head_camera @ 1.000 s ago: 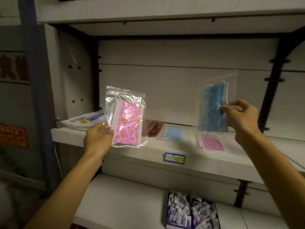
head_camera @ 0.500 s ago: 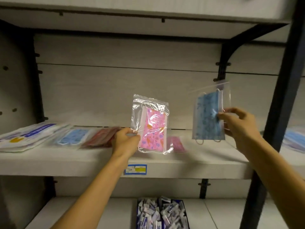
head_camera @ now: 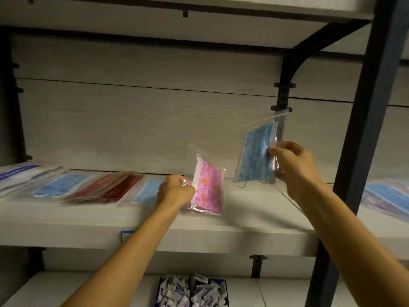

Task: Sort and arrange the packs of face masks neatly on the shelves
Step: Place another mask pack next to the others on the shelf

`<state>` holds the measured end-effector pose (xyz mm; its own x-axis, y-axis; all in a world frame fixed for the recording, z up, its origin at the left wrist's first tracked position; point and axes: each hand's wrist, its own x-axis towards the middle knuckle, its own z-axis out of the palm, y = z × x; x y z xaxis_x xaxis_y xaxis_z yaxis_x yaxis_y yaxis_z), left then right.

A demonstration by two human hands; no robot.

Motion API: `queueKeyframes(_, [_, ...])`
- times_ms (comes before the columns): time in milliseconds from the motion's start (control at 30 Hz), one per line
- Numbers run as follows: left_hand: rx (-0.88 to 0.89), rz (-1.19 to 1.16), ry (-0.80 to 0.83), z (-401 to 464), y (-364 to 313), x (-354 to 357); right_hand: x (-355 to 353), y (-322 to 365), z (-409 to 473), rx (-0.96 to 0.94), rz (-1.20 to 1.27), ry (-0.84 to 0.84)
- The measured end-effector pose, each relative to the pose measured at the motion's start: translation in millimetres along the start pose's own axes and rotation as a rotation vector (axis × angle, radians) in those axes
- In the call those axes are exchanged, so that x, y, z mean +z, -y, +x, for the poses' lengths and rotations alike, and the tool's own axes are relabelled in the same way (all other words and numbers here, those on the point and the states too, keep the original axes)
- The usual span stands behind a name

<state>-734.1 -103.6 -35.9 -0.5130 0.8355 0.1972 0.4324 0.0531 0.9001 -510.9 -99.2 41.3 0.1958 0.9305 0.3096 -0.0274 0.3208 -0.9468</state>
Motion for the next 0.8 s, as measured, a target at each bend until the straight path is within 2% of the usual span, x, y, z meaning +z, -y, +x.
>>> queueKeyframes(167, [0.013, 0.243, 0.069, 3.2, -2.8, 8.2, -0.9, -3.1, 11.3, -0.022, -0.015, 0.029])
queueKeyframes(333, [0.106, 0.569, 0.072, 5.1, -1.7, 3.9, -4.3, -11.3, 18.2, -0.001, -0.036, 0.031])
queueKeyframes(567, [0.244, 0.493, -0.094, 15.4, 5.4, -25.8, 6.7, -27.6, 24.0, 0.043, -0.022, 0.110])
queueKeyframes(800, [0.402, 0.551, -0.272, 28.7, 18.8, -79.6, 31.2, -36.1, 22.9, 0.048, -0.018, 0.153])
